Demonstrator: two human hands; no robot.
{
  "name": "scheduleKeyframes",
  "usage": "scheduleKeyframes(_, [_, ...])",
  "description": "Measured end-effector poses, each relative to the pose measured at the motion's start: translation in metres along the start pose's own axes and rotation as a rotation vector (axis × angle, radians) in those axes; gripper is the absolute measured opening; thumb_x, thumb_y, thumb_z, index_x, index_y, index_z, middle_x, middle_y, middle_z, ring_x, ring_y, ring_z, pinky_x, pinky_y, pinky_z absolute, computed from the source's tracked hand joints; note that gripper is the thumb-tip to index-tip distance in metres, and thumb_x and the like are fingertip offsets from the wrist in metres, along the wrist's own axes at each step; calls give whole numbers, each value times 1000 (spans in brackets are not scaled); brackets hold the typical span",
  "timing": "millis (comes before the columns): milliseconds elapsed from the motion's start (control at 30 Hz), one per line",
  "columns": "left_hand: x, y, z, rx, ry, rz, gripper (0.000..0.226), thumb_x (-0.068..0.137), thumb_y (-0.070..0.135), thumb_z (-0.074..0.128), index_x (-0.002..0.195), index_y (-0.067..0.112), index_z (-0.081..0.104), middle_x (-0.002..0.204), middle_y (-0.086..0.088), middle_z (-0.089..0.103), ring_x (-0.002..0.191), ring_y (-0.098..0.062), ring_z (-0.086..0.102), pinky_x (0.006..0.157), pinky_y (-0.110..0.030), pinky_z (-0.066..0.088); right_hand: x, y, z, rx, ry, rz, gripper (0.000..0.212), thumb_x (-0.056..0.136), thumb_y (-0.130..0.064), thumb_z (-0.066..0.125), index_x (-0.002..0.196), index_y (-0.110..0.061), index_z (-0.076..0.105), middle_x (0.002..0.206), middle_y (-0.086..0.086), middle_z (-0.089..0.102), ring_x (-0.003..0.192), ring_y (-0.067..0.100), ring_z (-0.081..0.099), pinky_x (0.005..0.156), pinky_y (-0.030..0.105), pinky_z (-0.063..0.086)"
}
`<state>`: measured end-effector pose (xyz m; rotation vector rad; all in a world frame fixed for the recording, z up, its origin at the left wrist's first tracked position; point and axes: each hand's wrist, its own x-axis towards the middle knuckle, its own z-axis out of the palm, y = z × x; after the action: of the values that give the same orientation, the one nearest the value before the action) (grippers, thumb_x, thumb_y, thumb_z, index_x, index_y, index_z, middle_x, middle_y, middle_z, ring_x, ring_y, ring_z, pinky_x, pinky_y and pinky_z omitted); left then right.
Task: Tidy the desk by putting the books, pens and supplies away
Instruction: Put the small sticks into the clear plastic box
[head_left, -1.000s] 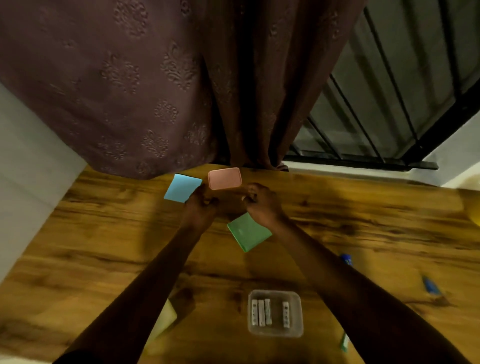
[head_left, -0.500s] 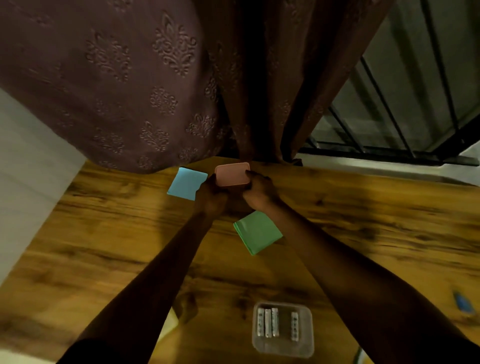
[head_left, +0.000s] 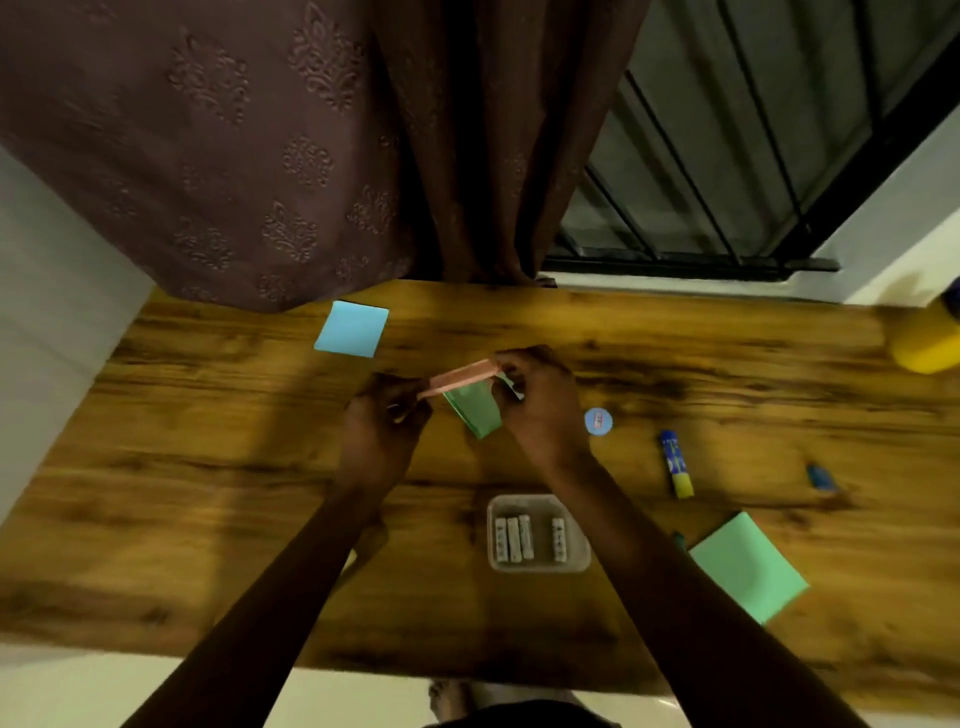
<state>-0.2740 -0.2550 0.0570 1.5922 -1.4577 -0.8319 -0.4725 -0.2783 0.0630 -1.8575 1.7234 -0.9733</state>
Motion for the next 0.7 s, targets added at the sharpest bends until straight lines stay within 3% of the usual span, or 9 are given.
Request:
scheduleKeyframes(167, [-46,22,-7,14,-47,73,10,93,23,72,103,22,72,108,7,69,92,0,67,66,-5,51,-54,-5,-42,86,27,45,24,94,-18,70,118,-21,73,114,-5,74,99,4,68,80,14,57])
scheduleKeyframes(300, [-68,32,-3,-3,-81,121,20,95,32,69,112,22,74,115,8,69,94,0,69,69,-11,56,-90,-7,-68,148,91,88,18,97,-24,69,113,-20,77,109,-8,71,94,-3,65,73,1,45])
scheduleKeyframes(400, [-77,34,5,-31,-97,96,22,96,31,67,116,25,73,116,9,70,98,3,67,74,-22,60,-106,-2,-76,195,81,130,19,97,-25,69,113,-23,78,102,-12,75,88,-3,68,75,15,54])
scheduleKeyframes(500, [-86,32,12,-35,-129,54,24,97,26,65,120,29,71,118,13,67,98,4,65,76,-24,59,-119,8,-78,199,36,178,25,95,-26,71,119,-24,75,102,-10,78,91,2,71,81,30,61])
scheduleKeyframes(600, [-89,24,18,-64,-154,-53,27,95,26,69,122,24,71,115,3,73,98,-12,71,77,-38,64,-131,17,-77,201,18,221,25,92,-22,74,116,-24,76,103,-8,78,93,5,72,83,39,62])
scheduleKeyframes(700, [-92,15,22,-49,-183,-159,29,90,29,75,118,21,71,106,0,75,96,-18,74,77,-42,65,-139,24,-74,148,-15,242,19,90,-18,76,108,-23,77,102,-8,78,92,5,72,82,40,62])
